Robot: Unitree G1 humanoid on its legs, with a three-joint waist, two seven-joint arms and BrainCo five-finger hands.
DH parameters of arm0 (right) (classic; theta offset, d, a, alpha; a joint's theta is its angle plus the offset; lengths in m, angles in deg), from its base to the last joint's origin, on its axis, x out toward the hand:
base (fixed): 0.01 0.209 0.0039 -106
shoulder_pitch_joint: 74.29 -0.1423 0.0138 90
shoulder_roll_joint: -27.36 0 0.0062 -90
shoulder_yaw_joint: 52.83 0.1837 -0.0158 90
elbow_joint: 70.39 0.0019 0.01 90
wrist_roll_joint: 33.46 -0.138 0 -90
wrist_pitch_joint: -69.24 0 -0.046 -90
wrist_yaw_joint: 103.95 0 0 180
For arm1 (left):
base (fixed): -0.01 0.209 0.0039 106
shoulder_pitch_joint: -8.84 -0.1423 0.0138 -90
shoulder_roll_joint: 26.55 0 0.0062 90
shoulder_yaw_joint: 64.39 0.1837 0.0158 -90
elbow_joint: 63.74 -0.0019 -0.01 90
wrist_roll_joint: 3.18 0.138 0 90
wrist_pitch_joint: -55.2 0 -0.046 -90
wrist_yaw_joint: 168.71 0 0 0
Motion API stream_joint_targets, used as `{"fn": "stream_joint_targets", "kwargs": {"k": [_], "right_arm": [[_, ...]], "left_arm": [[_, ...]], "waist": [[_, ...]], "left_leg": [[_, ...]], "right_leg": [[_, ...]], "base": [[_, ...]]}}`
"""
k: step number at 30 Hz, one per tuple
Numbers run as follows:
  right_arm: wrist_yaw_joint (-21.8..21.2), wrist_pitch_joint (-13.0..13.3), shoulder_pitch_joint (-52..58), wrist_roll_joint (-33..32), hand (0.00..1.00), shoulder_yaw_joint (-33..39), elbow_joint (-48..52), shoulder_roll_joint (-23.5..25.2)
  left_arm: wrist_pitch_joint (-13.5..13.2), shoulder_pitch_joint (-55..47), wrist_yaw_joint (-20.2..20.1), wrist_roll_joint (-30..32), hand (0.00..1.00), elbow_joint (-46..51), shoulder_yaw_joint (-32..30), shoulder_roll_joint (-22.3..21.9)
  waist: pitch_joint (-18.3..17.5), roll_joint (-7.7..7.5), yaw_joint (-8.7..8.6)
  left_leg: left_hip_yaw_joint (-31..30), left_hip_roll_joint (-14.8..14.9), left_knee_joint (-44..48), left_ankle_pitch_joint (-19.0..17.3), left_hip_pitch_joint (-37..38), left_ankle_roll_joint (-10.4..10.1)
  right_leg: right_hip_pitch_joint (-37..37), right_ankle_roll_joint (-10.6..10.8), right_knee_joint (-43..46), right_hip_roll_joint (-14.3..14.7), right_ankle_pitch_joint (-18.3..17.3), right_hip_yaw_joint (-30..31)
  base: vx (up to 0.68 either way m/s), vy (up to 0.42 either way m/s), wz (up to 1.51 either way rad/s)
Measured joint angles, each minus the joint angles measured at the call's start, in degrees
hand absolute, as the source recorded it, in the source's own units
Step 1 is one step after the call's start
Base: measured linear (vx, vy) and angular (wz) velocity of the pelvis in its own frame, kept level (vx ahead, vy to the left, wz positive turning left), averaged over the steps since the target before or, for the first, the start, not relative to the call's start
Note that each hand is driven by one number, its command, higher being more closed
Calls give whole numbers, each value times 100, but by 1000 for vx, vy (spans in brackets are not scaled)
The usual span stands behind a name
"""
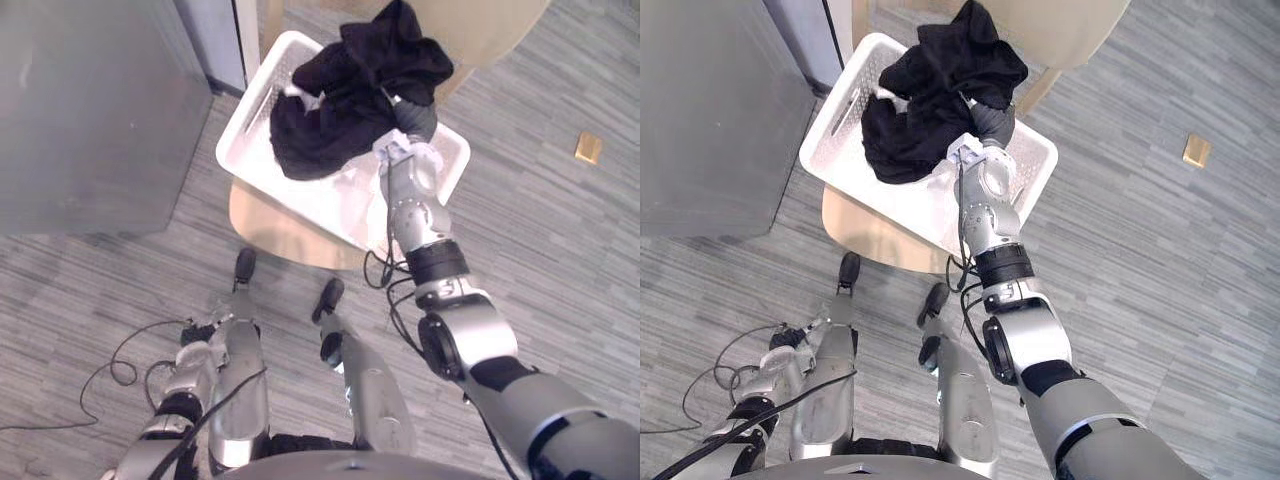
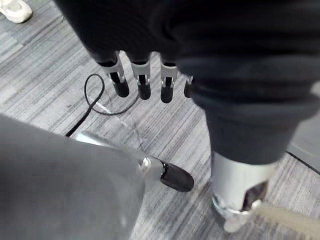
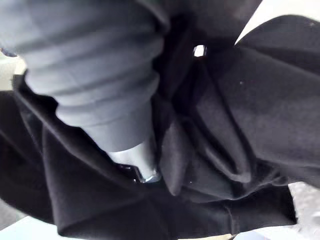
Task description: Pick up the laundry basket with both hands and put the clothes into the washing machine.
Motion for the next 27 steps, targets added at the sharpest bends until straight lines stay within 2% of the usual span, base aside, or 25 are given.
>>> {"fn": "stream_joint_targets", "kwargs": {"k": [4,7,9,12,13,16,19,22,27], "right_arm": [[-111,8,485,-29,100,-263,815,73],[-185,-12,1030,10,100,-479,1305,119],[-280,-59,1524,15,100,-671,1515,147],[-354,-227,1949,60,100,-785,1694,234],[-439,-299,2185,62,100,-908,1891,238],[-546,-327,2320,78,100,-1038,2066,321],[-689,-430,2321,291,100,-1077,2156,332],[-746,-543,2324,296,100,-1151,2156,331],[-808,-651,2330,299,100,-1264,2156,321]], "left_arm": [[49,-339,-56,63,0,494,103,-42],[106,-620,-72,146,0,910,234,-62],[121,-878,-82,252,0,1367,386,-59],[114,-1146,-108,288,0,2022,545,-51],[114,-1231,-122,289,0,2441,617,-48],[103,-1328,-184,326,0,3218,651,-59],[70,-1194,-227,404,0,3788,641,-54],[1,-1141,-244,498,0,4108,639,-55],[-32,-950,-421,497,0,4262,684,-49]], "waist": [[-17,1,-50],[-278,6,-113],[-698,5,-199],[-1102,26,-214],[-1353,76,-257],[-1711,170,-348],[-1919,313,-408],[-2265,413,-431],[-2482,577,-499]], "left_leg": [[141,-84,0,-113,476,29],[262,-142,-1,-234,748,90],[326,-167,-1,-319,880,98],[446,-185,-1,-417,1119,88],[499,-195,-1,-450,1208,95],[575,-222,0,-507,1311,104],[626,-238,0,-514,1452,115],[723,-240,-1,-516,1464,118],[867,-233,-4,-575,1709,157]], "right_leg": [[266,55,310,-127,-232,131],[422,133,443,-196,-400,234],[538,163,442,-225,-480,262],[709,161,424,-239,-528,366],[807,181,385,-249,-545,389],[898,198,317,-272,-546,405],[1084,221,209,-278,-528,415],[1089,234,111,-268,-507,475],[1360,265,-96,-235,-397,557]], "base": [[46,-8,-6],[75,-3,-7],[83,-5,-5],[163,-15,-15],[129,-20,-9],[83,-5,-9],[52,4,-3],[22,12,-8],[-23,23,-11]]}}
